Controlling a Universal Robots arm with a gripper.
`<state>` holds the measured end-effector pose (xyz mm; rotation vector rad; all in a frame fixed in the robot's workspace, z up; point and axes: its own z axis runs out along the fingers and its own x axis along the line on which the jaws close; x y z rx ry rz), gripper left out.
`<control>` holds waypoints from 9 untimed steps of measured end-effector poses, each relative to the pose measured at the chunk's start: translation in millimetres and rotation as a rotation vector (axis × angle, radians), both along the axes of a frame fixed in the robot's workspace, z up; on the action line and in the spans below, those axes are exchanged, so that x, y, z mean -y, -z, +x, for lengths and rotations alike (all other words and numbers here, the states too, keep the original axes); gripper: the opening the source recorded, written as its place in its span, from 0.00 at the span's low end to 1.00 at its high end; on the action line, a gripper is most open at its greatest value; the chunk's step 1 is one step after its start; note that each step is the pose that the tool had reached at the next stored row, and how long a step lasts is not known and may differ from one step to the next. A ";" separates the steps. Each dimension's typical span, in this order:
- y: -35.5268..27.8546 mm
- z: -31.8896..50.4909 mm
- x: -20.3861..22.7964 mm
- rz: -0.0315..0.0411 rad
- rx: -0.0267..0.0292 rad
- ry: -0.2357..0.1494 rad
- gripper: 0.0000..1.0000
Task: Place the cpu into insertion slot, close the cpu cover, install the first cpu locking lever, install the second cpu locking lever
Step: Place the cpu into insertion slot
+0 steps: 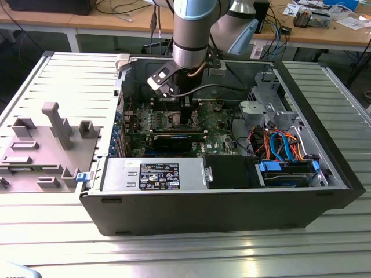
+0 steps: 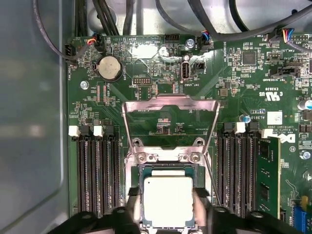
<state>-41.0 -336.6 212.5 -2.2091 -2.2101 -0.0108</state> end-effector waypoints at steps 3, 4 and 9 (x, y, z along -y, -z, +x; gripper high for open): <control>-0.8 0.0 0.1 -0.0005 -0.0002 -0.011 0.35; -1.3 -0.1 0.3 -0.0006 -0.0002 -0.013 0.29; -1.6 0.0 1.3 -0.0084 -0.0003 -0.043 0.11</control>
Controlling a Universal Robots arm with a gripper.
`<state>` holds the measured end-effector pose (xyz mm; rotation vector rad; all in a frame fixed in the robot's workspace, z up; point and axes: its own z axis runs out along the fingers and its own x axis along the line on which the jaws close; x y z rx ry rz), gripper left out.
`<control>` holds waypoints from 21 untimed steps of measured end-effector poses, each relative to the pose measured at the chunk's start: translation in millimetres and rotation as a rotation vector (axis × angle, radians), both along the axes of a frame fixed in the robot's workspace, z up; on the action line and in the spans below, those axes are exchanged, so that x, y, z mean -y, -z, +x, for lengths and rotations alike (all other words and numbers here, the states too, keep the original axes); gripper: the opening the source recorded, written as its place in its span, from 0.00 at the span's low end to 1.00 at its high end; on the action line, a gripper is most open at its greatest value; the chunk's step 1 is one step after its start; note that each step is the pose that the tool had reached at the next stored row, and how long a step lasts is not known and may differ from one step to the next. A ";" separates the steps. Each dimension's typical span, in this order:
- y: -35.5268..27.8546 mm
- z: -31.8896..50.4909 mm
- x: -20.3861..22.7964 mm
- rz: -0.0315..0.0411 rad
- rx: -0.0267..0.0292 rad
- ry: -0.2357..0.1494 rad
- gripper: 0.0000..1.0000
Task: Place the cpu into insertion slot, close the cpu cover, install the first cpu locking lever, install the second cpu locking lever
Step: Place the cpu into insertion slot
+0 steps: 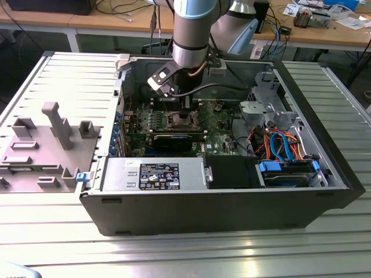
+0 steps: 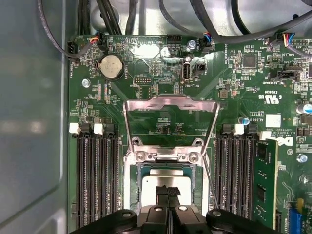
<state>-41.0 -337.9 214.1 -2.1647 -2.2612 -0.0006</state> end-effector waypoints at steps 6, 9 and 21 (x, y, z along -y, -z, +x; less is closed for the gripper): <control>2.5 0.0 0.0 -0.0029 -0.0001 -0.057 0.11; 6.9 0.0 0.0 -0.0029 -0.0002 -0.057 0.11; 0.1 0.0 0.0 -0.0035 -0.0002 -0.057 0.11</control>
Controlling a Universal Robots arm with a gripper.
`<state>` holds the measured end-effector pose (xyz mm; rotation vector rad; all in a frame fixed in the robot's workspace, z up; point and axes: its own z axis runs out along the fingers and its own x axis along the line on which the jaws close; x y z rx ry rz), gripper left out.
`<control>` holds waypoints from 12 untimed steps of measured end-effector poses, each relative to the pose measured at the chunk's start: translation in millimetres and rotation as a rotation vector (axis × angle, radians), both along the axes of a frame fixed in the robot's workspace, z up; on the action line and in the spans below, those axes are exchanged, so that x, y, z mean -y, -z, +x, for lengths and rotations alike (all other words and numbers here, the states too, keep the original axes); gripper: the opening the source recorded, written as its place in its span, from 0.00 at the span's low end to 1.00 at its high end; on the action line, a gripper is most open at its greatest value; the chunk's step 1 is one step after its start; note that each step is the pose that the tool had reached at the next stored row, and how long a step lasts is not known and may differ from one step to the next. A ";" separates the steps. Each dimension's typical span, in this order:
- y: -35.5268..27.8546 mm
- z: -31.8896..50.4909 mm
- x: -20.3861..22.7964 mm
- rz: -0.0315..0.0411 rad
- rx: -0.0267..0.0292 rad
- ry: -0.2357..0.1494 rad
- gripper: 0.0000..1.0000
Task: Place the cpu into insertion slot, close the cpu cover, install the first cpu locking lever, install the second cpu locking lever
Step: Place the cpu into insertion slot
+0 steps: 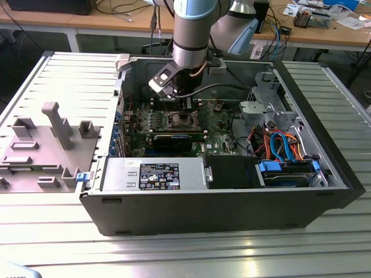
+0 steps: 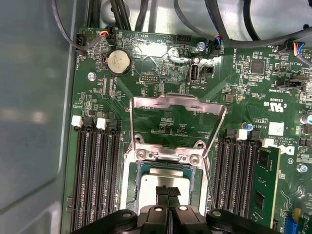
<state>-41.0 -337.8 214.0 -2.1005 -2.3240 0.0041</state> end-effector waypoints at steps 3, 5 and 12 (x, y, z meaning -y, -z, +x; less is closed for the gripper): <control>-2.5 0.0 0.0 0.0000 0.0000 0.000 0.11; -5.4 0.1 0.0 0.0000 0.0000 0.000 0.11; -14.9 0.1 0.0 0.0000 0.0001 0.000 0.11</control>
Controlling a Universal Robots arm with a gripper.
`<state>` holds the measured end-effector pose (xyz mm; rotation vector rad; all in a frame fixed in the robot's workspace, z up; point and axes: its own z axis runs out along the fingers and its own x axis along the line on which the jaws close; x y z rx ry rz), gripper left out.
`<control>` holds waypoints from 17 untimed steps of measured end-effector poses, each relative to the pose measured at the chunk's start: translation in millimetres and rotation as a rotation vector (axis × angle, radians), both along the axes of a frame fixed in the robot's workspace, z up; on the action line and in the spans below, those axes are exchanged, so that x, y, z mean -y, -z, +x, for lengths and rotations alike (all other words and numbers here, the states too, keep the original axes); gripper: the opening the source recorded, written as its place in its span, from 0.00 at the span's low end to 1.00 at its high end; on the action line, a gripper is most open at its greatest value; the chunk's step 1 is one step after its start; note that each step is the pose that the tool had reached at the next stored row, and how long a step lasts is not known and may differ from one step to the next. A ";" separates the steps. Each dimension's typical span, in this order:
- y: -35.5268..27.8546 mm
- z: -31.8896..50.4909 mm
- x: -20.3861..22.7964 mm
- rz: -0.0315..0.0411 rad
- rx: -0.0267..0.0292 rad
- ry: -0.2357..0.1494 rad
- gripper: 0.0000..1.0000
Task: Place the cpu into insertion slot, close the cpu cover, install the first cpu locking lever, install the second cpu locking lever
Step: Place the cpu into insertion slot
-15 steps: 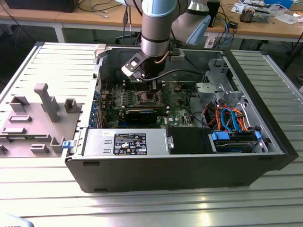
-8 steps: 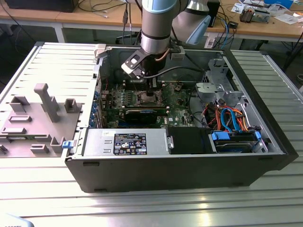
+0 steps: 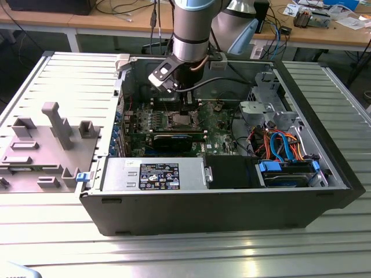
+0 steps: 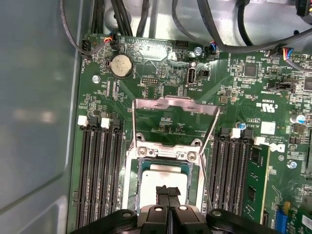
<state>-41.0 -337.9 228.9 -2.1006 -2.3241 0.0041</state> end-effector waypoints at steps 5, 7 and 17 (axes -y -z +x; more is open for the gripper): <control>-10.0 0.0 0.0 -0.0001 0.0000 0.000 0.11; -13.3 0.0 0.0 -0.0001 -0.0001 0.000 0.11; -25.2 0.0 0.1 0.0000 -0.0001 0.000 0.11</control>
